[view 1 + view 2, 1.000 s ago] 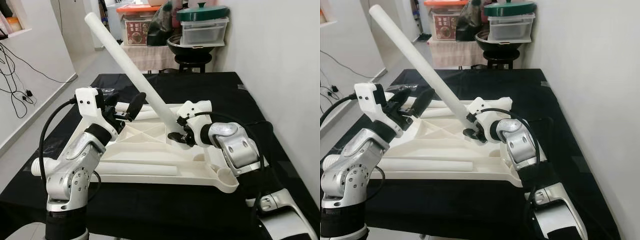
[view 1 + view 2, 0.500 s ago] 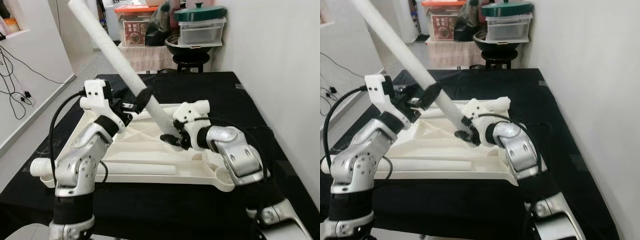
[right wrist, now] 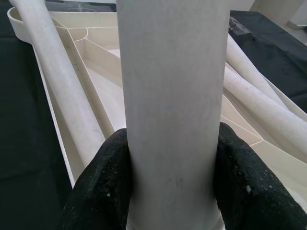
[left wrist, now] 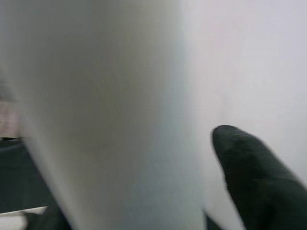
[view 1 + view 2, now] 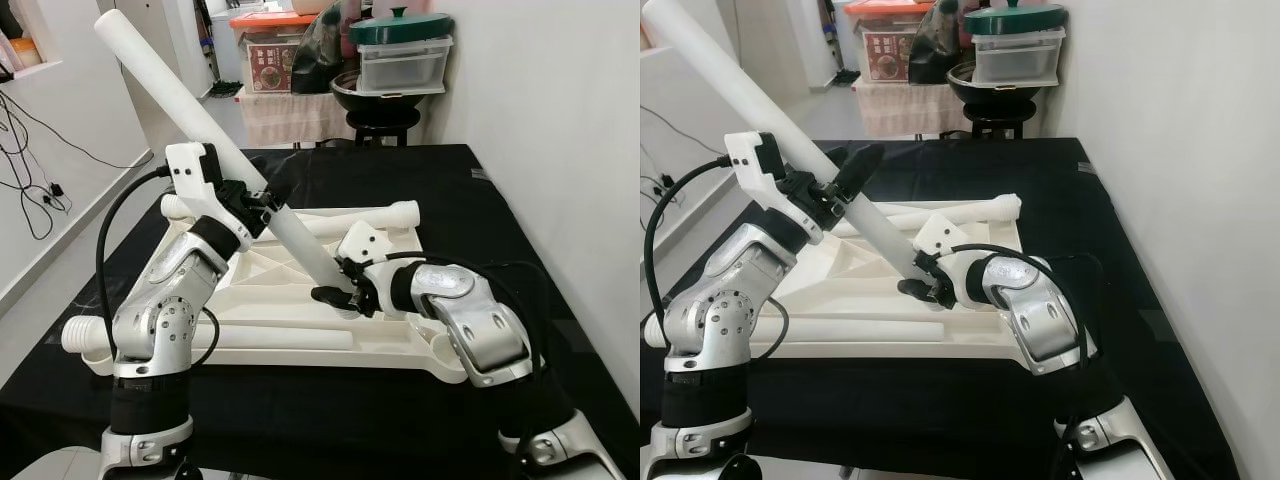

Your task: Building children table

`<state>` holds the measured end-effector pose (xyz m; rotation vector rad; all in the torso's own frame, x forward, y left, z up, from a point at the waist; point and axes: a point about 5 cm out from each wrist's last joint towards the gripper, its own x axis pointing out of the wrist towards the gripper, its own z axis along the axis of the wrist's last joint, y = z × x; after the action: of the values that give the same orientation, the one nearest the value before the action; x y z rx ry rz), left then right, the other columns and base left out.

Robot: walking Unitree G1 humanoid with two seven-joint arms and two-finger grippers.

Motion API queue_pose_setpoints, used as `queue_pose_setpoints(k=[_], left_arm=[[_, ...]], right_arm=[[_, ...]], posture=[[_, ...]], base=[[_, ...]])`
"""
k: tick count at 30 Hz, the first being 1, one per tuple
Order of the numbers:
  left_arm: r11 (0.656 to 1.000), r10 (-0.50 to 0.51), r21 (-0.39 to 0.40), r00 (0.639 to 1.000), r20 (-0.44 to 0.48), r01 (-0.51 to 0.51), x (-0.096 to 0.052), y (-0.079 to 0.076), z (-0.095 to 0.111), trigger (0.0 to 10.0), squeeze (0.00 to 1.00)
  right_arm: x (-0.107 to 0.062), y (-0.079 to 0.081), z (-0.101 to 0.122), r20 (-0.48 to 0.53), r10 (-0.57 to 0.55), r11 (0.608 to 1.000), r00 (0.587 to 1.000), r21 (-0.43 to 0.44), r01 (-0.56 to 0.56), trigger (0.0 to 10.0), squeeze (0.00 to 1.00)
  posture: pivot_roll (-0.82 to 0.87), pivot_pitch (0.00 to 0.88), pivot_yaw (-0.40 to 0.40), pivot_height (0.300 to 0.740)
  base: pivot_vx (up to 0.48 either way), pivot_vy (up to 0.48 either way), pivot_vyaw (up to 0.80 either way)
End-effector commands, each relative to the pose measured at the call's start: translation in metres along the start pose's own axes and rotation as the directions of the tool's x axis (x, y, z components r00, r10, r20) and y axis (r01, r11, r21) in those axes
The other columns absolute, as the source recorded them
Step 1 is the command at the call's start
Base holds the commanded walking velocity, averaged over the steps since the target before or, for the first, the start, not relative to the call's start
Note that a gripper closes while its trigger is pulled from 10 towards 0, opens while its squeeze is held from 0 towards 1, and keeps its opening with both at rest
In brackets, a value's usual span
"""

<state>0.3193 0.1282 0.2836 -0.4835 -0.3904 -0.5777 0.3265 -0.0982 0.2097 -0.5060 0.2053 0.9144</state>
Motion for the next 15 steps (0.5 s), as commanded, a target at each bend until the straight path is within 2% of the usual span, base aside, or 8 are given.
queue_pose_setpoints(k=[1,4,8,10,12,15], left_arm=[[0.994,-0.098,-0.038,0.994,0.037,0.1,0.002,-0.012,0.007,0.0,0.0],[0.986,-0.155,-0.051,0.988,0.03,0.156,0.002,-0.017,0.007,0.0,0.0],[0.985,-0.165,-0.053,0.986,0.028,0.166,0.002,-0.018,0.007,0.0,0.0],[0.983,-0.177,-0.053,0.984,0.022,0.178,0.001,-0.018,0.007,0.0,0.0],[0.977,-0.203,-0.057,0.979,0.015,0.203,0.001,-0.02,0.006,0.0,0.0],[0.974,-0.219,-0.06,0.976,0.01,0.219,0.002,-0.021,0.006,0.0,0.0]], right_arm=[[0.004,0.006,0.0,0.031,0.027,0.999,0.999,0.038,-0.028,10.0,0.0],[0.005,0.006,-0.001,0.048,0.028,0.998,0.998,0.063,-0.031,10.0,0.0],[0.005,0.006,-0.001,0.063,0.028,0.997,0.998,0.07,-0.032,10.0,0.0],[0.007,0.007,0.002,0.112,0.019,0.996,0.994,0.087,-0.028,10.0,0.0],[0.007,0.005,0.009,0.215,-0.027,0.997,0.976,0.082,0.01,10.0,0.0],[0.007,0.004,0.01,0.232,-0.038,0.997,0.972,0.079,0.02,10.0,0.0]], posture=[[-0.14,0.0,0.061,0.74],[-0.14,0.0,0.063,0.74],[-0.13,0.0,0.063,0.74],[-0.13,0.0,0.065,0.74],[-0.13,0.0,0.065,0.74],[-0.13,0.0,0.065,0.74]], base=[[0.0,0.0,0.0],[0.0,0.0,0.0],[0.0,0.0,0.0],[0.0,0.0,0.0],[0.0,0.0,0.0],[0.0,0.0,0.0]])
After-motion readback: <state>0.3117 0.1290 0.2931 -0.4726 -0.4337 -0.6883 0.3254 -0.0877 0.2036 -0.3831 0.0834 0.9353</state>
